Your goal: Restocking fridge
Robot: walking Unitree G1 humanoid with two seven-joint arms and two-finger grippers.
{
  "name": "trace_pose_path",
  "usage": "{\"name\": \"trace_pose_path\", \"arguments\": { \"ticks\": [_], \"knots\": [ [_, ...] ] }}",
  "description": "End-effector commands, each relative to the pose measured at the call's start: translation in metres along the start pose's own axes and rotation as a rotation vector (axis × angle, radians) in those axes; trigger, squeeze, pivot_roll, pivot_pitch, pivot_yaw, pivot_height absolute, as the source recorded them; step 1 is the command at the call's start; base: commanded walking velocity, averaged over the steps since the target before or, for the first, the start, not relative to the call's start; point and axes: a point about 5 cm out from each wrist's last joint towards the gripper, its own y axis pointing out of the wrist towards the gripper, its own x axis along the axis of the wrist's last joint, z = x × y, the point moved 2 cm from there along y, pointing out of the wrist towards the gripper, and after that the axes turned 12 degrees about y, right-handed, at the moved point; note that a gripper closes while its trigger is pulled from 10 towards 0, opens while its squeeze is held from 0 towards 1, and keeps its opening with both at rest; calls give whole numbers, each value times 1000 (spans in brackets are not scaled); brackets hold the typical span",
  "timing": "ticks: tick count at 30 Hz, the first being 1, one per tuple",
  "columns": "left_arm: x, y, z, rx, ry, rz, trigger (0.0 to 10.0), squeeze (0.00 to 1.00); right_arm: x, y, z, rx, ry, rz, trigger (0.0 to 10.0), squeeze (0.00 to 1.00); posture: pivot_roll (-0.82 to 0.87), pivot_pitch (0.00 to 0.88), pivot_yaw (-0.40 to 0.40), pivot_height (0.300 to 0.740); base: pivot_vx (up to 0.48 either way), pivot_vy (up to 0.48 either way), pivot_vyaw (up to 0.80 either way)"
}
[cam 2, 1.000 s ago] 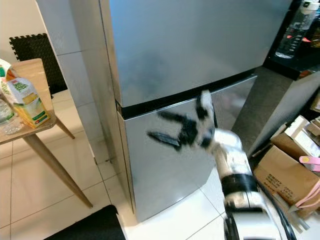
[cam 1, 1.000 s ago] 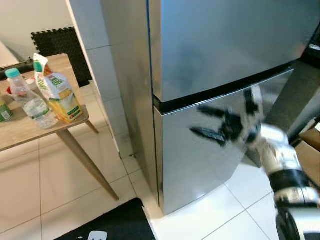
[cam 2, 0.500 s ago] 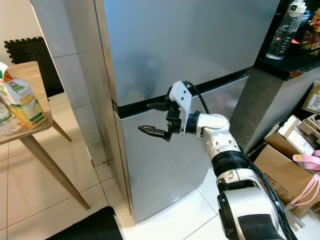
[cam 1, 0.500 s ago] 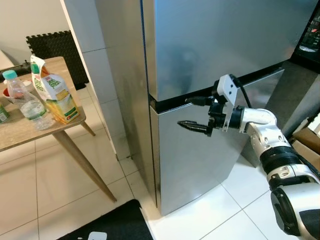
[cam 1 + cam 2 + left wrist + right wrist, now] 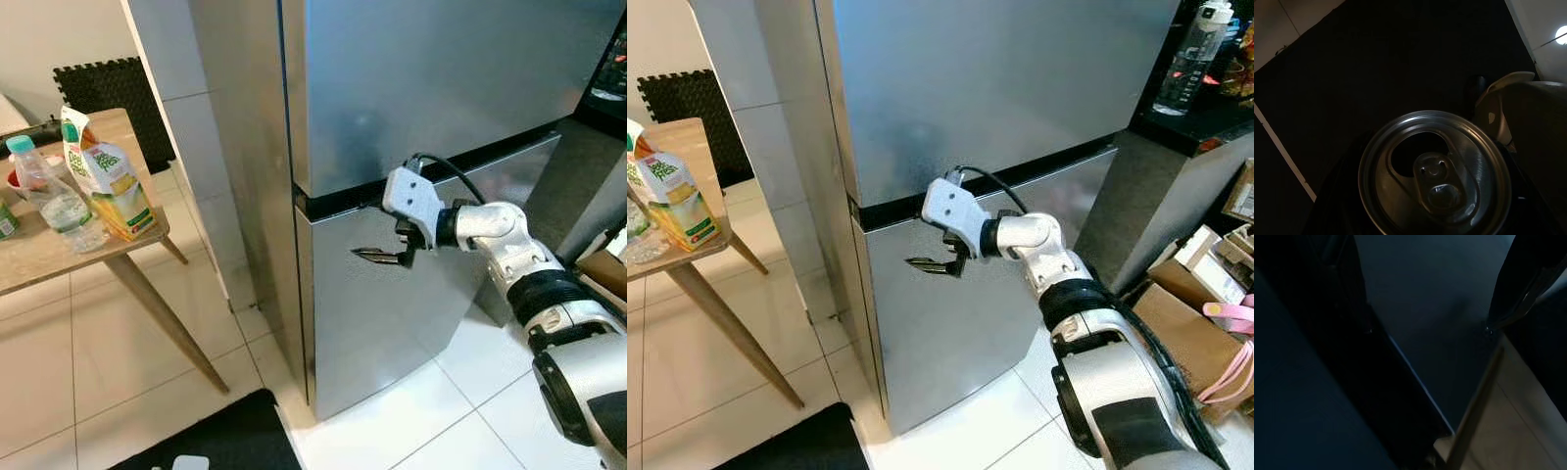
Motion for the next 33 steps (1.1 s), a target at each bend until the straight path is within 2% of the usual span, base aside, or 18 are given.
{"name": "trace_pose_path", "arguments": {
  "ticks": [1,2,5,11,13,17,25,33],
  "knots": [
    [-4,-1,1,0,-1,11,10000,0,-9,2,1,3,-62,90,10000,0,-77,34,-36,740,0,0,0],
    [-4,-1,1,0,-1,11,10000,0,-9,2,1,3,-62,90,10000,0,-77,34,-36,740,0,0,0],
    [-5,-1,0,-1,-2,13,10000,0,-14,5,4,19,-137,163,10000,0,-77,34,-36,740,0,0,0],
    [-7,-1,0,-1,-4,17,10000,0,-13,6,6,44,-180,179,10000,0,-77,34,-36,740,0,0,0],
    [-7,-1,-1,-1,-3,17,10000,0,-10,6,5,59,-221,190,10000,0,-76,35,-38,740,0,0,0],
    [-7,-1,-1,-2,-3,17,10000,0,-9,7,6,72,-231,188,10000,0,-76,35,-38,740,0,0,0],
    [-4,-1,-4,-7,-4,13,10000,0,-17,6,22,223,-249,220,10000,0,-81,35,-41,740,0,0,0],
    [-5,-1,-4,-7,0,15,10000,0,-23,0,21,253,-244,261,10000,0,-86,36,-41,740,0,0,0]
  ]
}}
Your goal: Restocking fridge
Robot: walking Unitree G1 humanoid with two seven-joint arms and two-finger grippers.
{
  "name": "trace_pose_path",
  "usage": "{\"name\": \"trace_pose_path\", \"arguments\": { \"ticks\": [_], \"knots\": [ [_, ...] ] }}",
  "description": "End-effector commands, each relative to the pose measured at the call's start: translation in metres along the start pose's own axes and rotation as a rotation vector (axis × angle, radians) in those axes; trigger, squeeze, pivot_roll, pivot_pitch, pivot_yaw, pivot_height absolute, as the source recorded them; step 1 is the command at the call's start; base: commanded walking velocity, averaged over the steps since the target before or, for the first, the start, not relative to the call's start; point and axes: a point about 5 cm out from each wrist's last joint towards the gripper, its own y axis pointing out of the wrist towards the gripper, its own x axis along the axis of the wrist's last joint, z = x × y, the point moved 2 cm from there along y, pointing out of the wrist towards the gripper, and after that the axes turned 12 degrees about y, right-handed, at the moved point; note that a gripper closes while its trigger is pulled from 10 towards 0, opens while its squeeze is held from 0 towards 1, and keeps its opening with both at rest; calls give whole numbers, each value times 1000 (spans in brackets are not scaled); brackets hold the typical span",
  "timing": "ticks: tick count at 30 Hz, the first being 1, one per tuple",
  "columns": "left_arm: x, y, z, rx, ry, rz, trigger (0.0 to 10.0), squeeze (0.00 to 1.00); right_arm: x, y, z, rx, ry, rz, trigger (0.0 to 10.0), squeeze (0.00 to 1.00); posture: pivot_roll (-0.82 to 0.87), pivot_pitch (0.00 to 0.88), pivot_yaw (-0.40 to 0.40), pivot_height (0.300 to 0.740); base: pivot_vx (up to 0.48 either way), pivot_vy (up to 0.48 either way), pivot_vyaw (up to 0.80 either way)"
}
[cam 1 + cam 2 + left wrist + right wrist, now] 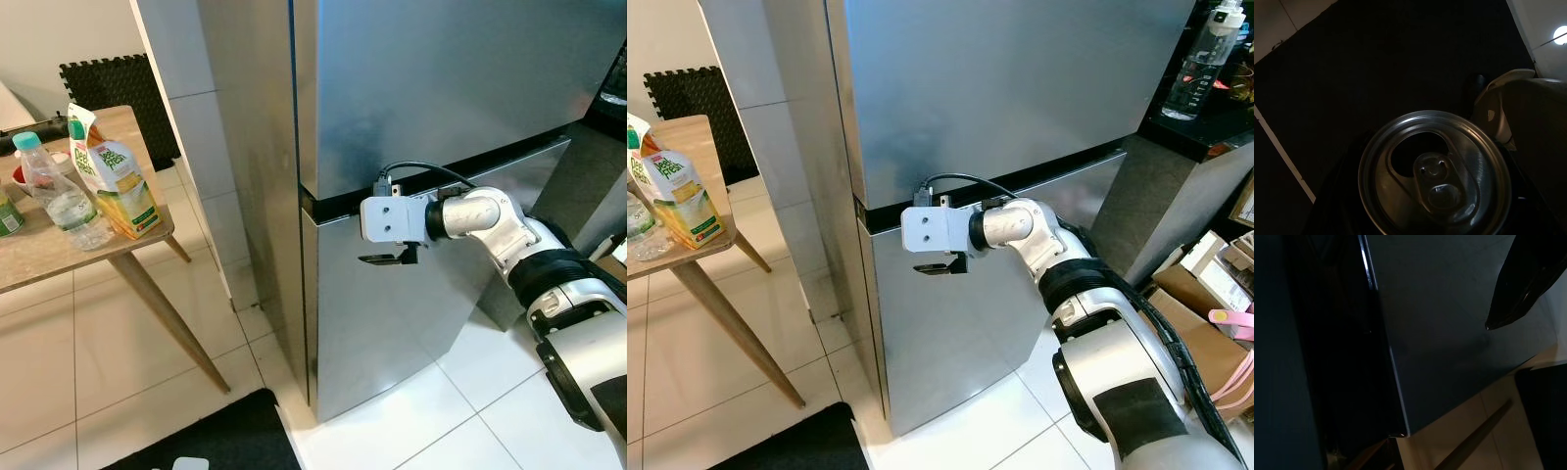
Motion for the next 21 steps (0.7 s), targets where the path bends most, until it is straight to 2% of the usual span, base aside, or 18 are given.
{"name": "trace_pose_path", "arguments": {
  "ticks": [1,9,21],
  "knots": [
    [-3,0,-3,-5,1,9,10000,0,-26,4,25,135,44,109,10000,0,-86,36,-41,740,0,0,0],
    [-1,0,-1,-2,4,7,10000,0,-32,-2,33,225,48,140,10000,0,-85,32,-42,740,0,0,0],
    [-2,0,-1,-3,4,10,10000,0,-30,-8,29,236,40,134,10000,0,-85,32,-42,740,0,0,0]
  ]
}}
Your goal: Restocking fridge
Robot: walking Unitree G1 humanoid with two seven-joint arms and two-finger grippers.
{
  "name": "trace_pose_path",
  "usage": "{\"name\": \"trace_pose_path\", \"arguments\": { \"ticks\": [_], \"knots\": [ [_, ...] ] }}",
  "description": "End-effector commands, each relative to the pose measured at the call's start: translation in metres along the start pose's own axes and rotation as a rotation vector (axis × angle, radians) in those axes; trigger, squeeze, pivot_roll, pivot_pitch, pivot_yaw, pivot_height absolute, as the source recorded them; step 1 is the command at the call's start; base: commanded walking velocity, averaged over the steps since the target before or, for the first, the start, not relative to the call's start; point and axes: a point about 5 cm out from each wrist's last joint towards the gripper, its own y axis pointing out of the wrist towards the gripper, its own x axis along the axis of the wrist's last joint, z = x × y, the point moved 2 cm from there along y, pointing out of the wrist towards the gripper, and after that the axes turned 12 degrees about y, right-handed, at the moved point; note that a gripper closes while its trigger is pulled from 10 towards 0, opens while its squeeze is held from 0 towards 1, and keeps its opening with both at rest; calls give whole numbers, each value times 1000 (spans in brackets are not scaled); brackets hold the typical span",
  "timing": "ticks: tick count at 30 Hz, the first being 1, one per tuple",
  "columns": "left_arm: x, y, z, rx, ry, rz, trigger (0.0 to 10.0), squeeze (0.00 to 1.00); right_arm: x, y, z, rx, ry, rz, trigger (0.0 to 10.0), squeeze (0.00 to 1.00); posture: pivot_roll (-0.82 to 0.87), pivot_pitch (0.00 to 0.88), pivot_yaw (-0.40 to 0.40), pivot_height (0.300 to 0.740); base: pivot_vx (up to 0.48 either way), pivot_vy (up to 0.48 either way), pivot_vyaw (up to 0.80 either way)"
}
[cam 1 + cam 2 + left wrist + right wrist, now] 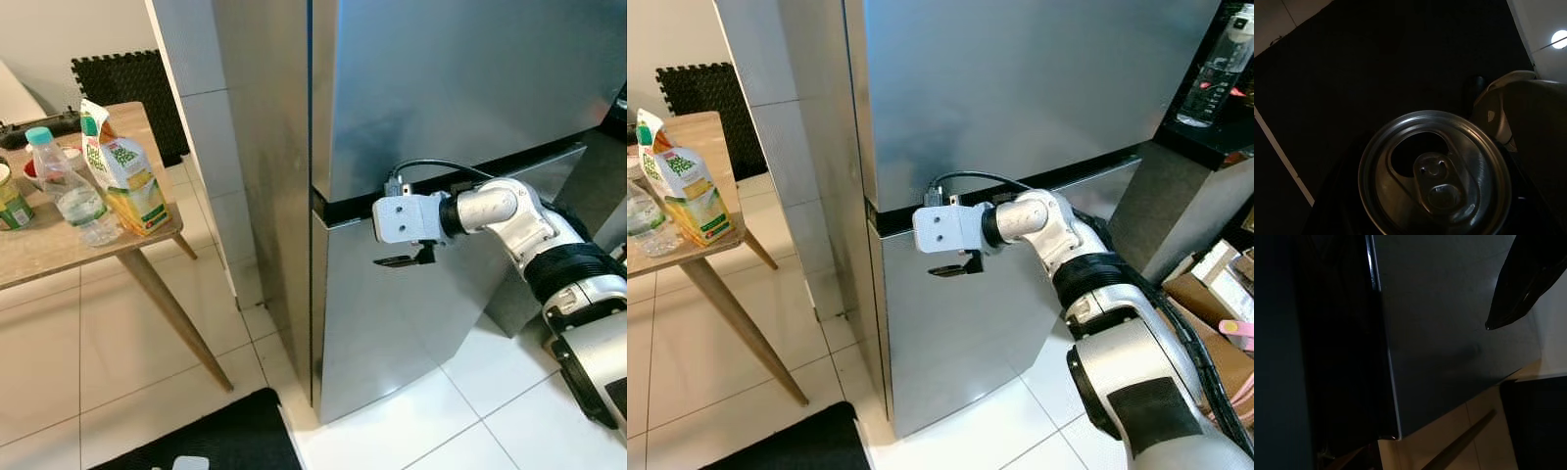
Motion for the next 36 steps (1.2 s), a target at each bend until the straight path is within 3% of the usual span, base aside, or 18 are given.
{"name": "trace_pose_path", "arguments": {
  "ticks": [1,15,25,36],
  "knots": [
    [-4,-1,-1,-4,3,13,10000,0,-25,10,30,167,55,93,10000,0,-85,32,-42,740,0,0,0],
    [-5,-1,-1,-4,2,18,10000,0,-22,7,35,228,77,59,10000,0,-87,33,-40,740,0,0,0],
    [-6,-1,-1,-5,2,19,10000,0,-17,0,44,342,105,4,10000,0,-89,33,-37,740,0,0,0],
    [-6,-1,-1,-5,3,21,10000,0,-11,-4,44,359,118,-38,10000,0,-89,33,-36,740,0,0,0]
  ]
}}
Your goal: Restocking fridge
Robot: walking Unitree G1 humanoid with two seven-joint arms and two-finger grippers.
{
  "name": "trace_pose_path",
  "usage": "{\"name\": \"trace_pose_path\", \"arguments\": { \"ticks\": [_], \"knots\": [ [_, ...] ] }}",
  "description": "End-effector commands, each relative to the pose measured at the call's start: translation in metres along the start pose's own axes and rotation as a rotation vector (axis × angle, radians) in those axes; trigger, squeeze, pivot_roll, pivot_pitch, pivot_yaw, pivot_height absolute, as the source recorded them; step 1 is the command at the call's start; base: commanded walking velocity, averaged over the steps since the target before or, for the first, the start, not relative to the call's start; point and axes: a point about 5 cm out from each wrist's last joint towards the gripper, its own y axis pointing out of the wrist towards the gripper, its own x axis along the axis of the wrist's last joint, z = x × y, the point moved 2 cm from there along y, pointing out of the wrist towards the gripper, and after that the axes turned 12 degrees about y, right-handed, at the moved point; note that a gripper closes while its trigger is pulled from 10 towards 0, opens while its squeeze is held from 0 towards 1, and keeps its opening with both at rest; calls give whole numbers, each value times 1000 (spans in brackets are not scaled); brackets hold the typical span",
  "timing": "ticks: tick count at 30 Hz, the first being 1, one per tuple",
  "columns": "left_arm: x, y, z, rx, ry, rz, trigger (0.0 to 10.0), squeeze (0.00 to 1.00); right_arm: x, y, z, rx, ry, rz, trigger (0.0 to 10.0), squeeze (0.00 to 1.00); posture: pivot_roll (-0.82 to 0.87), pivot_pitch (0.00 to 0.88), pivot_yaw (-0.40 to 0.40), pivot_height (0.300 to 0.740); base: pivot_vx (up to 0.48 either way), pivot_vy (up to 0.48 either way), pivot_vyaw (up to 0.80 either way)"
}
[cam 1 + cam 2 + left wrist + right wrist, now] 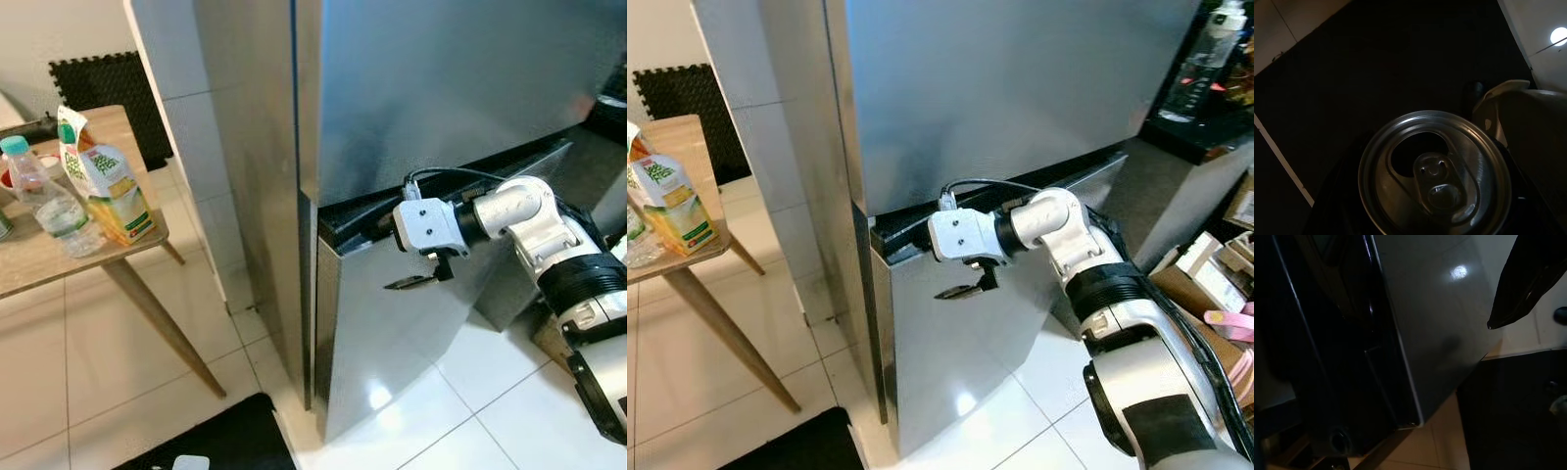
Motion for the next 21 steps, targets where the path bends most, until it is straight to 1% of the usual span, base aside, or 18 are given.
{"name": "trace_pose_path", "arguments": {
  "ticks": [1,5,8,9,10,12,14,15,17,18,19,20,21],
  "knots": [
    [-5,-1,-1,-4,3,17,10000,0,-11,15,17,120,46,34,10000,0,-88,33,-33,740,0,0,0],
    [-5,-1,-1,-4,2,16,10000,0,-3,9,20,151,63,-31,10000,0,-88,33,-33,740,0,0,0],
    [-5,-1,-1,-6,1,16,10000,0,23,-8,27,187,69,-198,10000,0,-88,33,-33,740,0,0,0],
    [-5,-1,-1,-6,1,16,10000,0,23,-8,27,187,69,-198,10000,0,-88,33,-33,740,0,0,0],
    [-5,-1,-1,-6,0,17,10000,0,43,-20,30,203,57,-319,10000,0,-88,33,-33,740,0,0,0],
    [-5,-1,-1,-6,0,17,10000,0,43,-20,30,203,57,-319,10000,0,-88,33,-33,740,0,0,0],
    [-5,-1,-1,-6,1,18,10000,0,63,-34,31,213,39,-442,10000,0,-90,34,-31,740,0,0,0],
    [-5,-1,-1,-6,1,18,10000,0,70,-39,32,216,34,-485,10000,0,-90,34,-31,740,0,0,0],
    [-5,-1,-1,-7,1,17,10000,0,86,-51,30,226,37,-619,10000,0,-90,33,-31,740,0,0,0],
    [-5,-1,-1,-7,1,17,10000,0,86,-51,30,226,37,-619,10000,0,-90,33,-31,740,0,0,0],
    [-5,-1,-1,-7,0,17,10000,0,90,-54,30,231,41,-659,10000,0,-90,33,-31,740,0,0,0],
    [-5,-1,-1,-7,0,17,10000,0,90,-54,30,231,41,-659,10000,0,-90,33,-31,740,0,0,0],
    [-4,-1,-1,-7,0,16,10000,0,96,-59,30,236,43,-708,10000,0,-90,33,-31,740,0,0,0]
  ]
}}
